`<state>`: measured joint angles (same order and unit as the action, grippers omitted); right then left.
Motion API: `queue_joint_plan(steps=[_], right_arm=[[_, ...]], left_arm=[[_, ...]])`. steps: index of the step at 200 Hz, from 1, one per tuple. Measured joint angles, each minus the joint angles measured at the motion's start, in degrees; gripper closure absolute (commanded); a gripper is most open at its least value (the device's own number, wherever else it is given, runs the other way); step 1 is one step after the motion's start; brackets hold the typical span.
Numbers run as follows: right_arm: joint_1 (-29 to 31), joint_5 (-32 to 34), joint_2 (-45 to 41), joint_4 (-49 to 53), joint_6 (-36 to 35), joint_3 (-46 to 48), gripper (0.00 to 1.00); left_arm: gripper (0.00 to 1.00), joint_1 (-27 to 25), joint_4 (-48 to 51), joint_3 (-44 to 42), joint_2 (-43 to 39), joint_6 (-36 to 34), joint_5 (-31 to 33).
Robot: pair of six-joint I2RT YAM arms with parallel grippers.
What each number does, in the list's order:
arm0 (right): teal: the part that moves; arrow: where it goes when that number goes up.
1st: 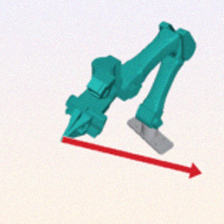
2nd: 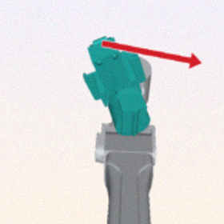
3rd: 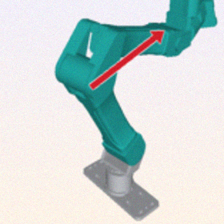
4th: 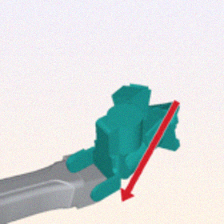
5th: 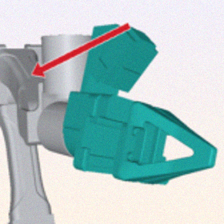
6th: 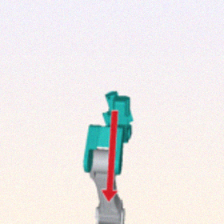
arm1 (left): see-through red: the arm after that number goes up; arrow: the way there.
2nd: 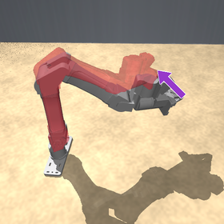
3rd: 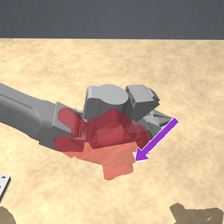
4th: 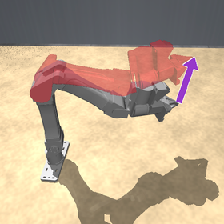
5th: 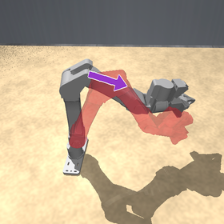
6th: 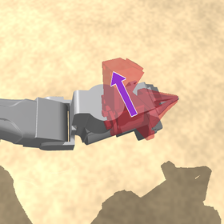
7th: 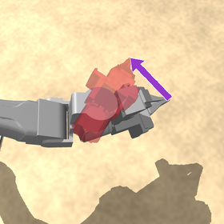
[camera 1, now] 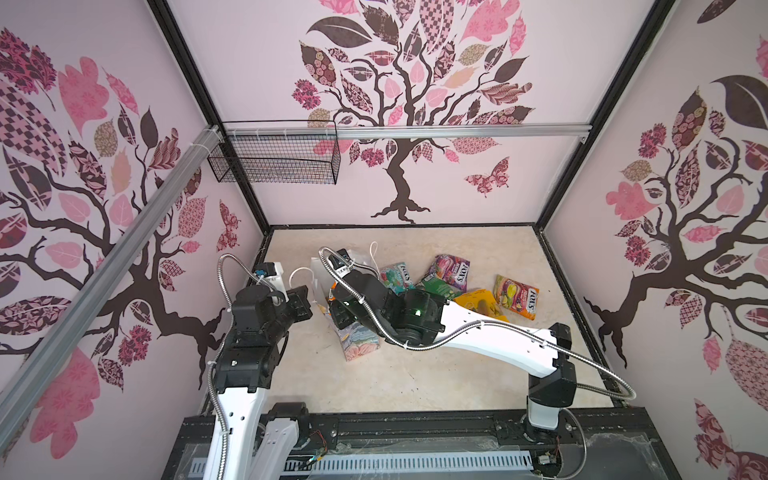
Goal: Place the snacks into the paper bag
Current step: 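Carry the orange FOX'S bag with the right gripper over the paper bag opening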
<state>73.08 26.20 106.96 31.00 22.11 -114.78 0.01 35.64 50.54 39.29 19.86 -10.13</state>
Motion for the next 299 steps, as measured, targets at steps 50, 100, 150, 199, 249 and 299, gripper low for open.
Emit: queue_joint_plan(steps=[50,100,150,199,249,299], right_arm=[[1.55,7.65,-0.42,0.17,1.53,-3.17,1.0],[3.54,14.71,-0.42,1.07,2.6,-5.57,1.0],[3.63,15.8,-0.55,0.48,5.09,-1.7,1.0],[3.63,15.45,-2.25,-0.17,8.26,5.95,1.0],[3.63,15.45,-3.45,-0.48,10.27,6.82,1.0],[3.63,15.28,-5.49,-2.34,11.28,10.86,1.0]], left_arm=[[0.97,0.02,-0.02,0.0,-0.42,0.04,0.0],[0.97,0.02,-0.13,-0.02,-0.44,0.2,-0.11],[0.97,0.0,-0.44,-0.04,-0.42,0.37,-0.31],[0.97,0.02,-0.44,-0.09,-0.42,0.63,-0.48],[0.97,0.02,-0.44,-0.09,-0.42,0.63,-0.46],[0.97,0.02,-0.44,-0.09,-0.48,0.63,-0.48]])
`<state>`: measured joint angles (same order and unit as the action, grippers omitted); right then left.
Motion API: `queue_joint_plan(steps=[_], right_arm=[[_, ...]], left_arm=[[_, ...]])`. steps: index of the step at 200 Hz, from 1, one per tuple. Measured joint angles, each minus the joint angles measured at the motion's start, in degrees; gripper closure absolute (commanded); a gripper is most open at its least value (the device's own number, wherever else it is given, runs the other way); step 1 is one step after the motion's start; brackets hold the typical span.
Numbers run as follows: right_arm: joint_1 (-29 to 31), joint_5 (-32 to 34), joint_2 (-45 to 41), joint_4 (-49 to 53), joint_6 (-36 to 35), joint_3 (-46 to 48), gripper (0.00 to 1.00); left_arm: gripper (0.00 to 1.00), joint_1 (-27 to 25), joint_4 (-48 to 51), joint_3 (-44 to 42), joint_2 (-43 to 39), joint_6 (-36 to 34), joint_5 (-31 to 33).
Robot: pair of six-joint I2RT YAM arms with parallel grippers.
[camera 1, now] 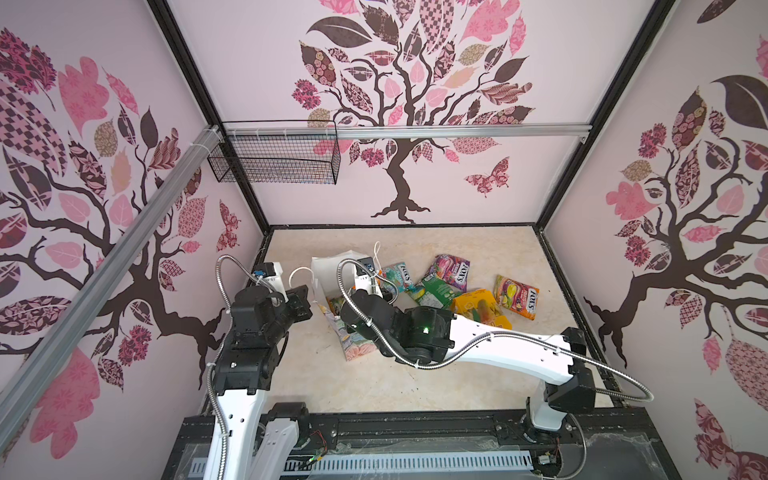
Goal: Place the snacks into the paper bag
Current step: 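Carry the orange FOX'S bag with the right gripper over the paper bag opening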
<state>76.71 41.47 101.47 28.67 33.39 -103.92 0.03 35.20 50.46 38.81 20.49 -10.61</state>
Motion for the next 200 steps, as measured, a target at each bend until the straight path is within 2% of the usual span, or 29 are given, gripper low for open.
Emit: queue_joint_plan(steps=[200], right_arm=[[-2.38,-9.75,0.17,-3.48,3.04,4.26,1.0]], left_arm=[[0.97,-0.02,0.0,0.0,0.07,0.09,-0.07]])
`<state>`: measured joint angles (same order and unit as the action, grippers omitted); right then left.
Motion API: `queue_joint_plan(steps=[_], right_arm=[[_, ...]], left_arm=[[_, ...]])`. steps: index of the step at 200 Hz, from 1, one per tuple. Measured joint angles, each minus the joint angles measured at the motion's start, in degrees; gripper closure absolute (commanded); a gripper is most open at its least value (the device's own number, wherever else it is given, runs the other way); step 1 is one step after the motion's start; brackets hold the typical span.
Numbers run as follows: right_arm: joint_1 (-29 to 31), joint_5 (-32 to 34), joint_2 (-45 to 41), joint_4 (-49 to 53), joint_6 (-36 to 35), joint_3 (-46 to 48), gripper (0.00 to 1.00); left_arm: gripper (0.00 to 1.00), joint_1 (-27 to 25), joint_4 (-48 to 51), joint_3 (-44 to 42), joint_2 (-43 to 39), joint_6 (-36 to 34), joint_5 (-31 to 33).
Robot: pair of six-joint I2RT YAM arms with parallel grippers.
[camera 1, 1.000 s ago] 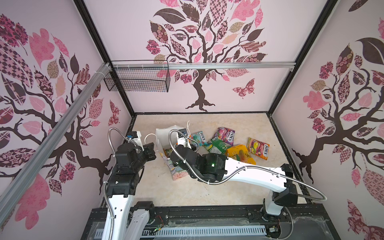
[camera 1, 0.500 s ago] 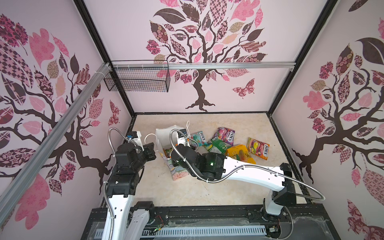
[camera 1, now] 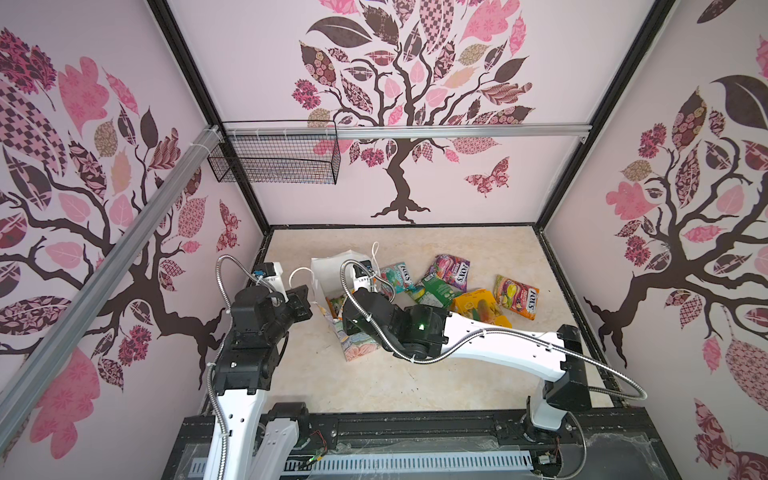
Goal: Place the snacks into the paper bag
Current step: 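Carry the orange FOX'S bag with the right gripper over the paper bag opening, then open the right gripper to drop the FOX'S bag into the paper bag, then withdraw the right gripper and move it over the green tea bag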
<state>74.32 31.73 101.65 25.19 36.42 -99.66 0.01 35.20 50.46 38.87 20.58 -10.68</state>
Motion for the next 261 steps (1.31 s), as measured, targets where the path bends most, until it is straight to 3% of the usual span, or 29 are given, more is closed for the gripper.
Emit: queue_joint_plan(steps=[25,87,192,220,261], right_arm=[[-0.02,-1.01,0.0,-0.17,0.02,0.0,0.98],[-0.04,-1.62,0.0,-0.55,-0.35,-0.24,0.78],[-0.02,-5.97,-0.9,-0.96,-4.61,-2.47,0.75],[-0.02,-7.32,-6.34,-1.66,-6.73,2.97,0.74],[-2.43,-9.64,-22.08,-3.78,-7.37,18.53,0.77]], left_arm=[[0.97,0.02,0.0,0.0,0.0,0.0,0.0],[0.97,0.02,0.0,0.0,0.0,0.0,0.02],[0.97,0.0,0.07,0.0,0.0,-0.02,0.37],[0.97,0.02,0.07,0.0,0.33,-0.04,0.52],[0.97,0.0,0.68,0.0,0.98,-0.33,0.94]])
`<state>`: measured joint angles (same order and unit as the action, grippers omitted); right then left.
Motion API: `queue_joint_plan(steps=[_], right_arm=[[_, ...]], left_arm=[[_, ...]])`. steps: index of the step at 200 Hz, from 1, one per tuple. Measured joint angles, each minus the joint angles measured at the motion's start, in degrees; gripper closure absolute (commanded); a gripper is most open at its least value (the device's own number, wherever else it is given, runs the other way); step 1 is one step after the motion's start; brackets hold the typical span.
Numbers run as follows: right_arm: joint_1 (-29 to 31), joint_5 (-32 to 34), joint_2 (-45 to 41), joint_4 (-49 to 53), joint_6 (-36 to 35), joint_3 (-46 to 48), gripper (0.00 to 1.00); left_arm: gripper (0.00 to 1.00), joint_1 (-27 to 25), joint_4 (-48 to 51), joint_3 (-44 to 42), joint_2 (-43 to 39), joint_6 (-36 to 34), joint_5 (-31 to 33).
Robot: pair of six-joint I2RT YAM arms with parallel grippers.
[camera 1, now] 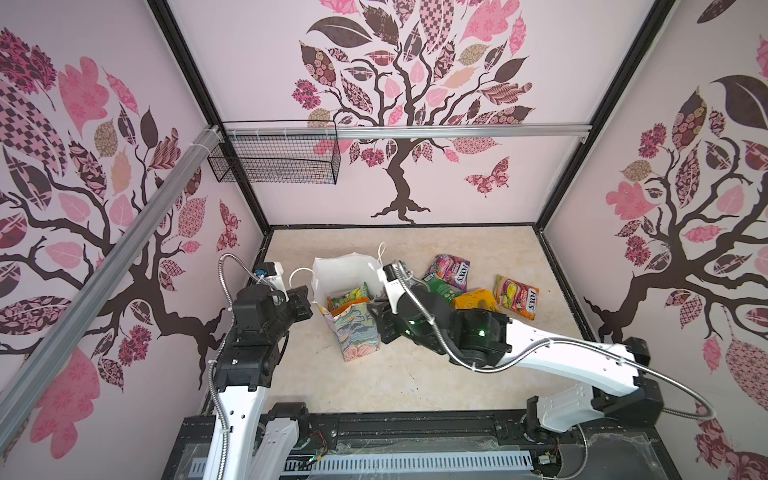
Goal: Place the snacks into the paper bag
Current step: 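Withdraw the right gripper and move it over the green tea bag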
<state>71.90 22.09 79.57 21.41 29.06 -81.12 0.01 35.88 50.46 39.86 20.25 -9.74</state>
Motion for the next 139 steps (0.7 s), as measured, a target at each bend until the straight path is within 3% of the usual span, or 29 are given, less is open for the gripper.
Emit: queue_joint_plan(steps=[51,139], right_arm=[[-10.43,-1.75,-16.35,-3.45,1.86,16.65,0.78],[-28.63,-15.82,-17.35,-13.14,7.76,42.91,0.75]], left_arm=[[0.97,0.0,2.71,0.11,-0.2,-1.84,1.64],[0.98,0.02,2.89,0.11,0.66,-2.84,3.02]])
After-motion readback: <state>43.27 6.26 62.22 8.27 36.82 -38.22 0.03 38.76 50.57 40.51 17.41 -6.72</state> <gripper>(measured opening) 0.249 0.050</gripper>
